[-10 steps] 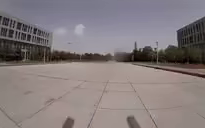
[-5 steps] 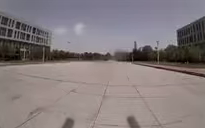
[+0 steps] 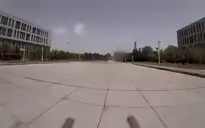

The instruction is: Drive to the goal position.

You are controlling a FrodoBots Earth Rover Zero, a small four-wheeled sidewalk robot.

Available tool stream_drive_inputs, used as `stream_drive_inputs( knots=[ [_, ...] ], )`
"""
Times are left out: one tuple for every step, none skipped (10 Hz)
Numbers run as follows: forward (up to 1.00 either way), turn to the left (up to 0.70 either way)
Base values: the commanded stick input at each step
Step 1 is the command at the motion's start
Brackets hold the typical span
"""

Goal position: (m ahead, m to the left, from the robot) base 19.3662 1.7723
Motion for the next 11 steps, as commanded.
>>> stream_drive_inputs(
  knots=[
    [0.7, 0.01],
    [0.7, 0.01],
    [0.7, 0.01],
    [0.7, 0.01],
    [0.7, 0.01],
    [0.7, 0.01],
    [0.7, 0.01],
    [0.7, 0.01],
    [0.7, 0.01],
    [0.7, 0.01],
    [0.7, 0.01]
  ],
)
